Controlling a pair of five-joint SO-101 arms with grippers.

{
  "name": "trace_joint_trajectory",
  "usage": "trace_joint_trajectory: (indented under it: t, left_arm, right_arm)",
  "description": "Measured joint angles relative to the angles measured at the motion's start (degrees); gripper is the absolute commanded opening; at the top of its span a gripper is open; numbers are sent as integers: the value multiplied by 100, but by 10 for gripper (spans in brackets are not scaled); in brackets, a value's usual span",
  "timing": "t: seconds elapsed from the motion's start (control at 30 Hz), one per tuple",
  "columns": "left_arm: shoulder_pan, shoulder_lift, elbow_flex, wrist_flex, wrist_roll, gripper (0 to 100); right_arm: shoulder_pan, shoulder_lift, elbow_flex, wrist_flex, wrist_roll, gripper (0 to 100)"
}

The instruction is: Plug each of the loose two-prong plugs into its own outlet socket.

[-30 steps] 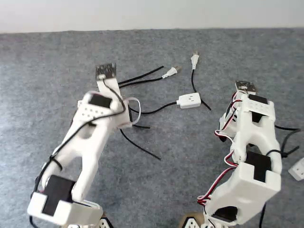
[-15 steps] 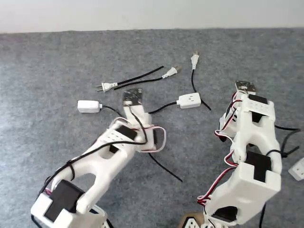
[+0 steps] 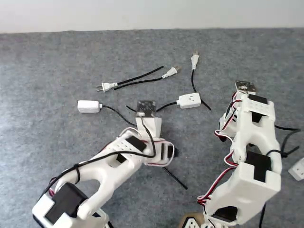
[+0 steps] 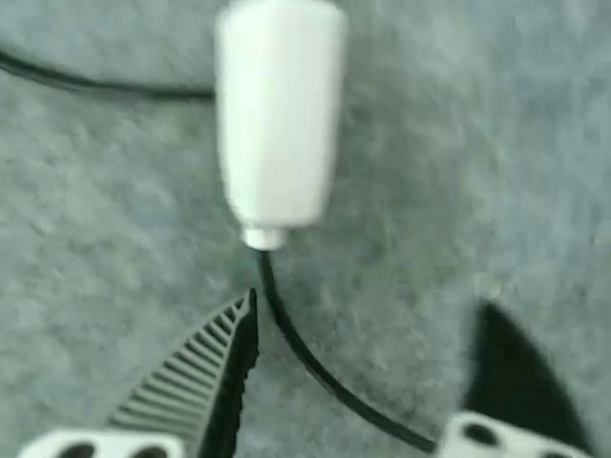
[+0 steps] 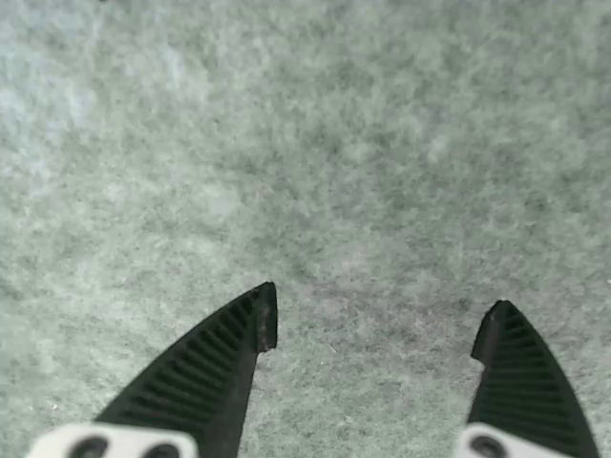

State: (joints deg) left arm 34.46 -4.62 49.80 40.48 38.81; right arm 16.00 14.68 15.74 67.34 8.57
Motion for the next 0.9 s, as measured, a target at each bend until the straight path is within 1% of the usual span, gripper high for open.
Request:
trace_joint_trajectory:
  t: [0.2,0.27,0.33,0.43,0.53,0.63,0.7,0.77,0.9]
  left_arm:
    - [70,-141,9,0,0,422]
    - [88,-404,9,35,0,422]
    - [123,-809,9,255,-62,409]
    - [149,-1565,-97,730,-281,336]
    - [141,-2154,-396,1090,-571,206]
    - [132,-2259,-607,1266,-1160,73]
    - [141,-2224,-730,1284,-1547,9]
    - [149,-2040,-879,1284,-1820,17]
    - [141,-1354,-1248,1284,-1943,13]
  right_arm:
    - [0,0,0,0,0,325]
    - [0,0,0,0,0,325]
    - [0,0,0,0,0,325]
    - [0,0,0,0,0,325]
    - [0,0,0,0,0,325]
    - [0,0,0,0,0,325]
    - [0,0,0,0,0,325]
    - [0,0,0,0,0,325]
    - [0,0,0,0,0,325]
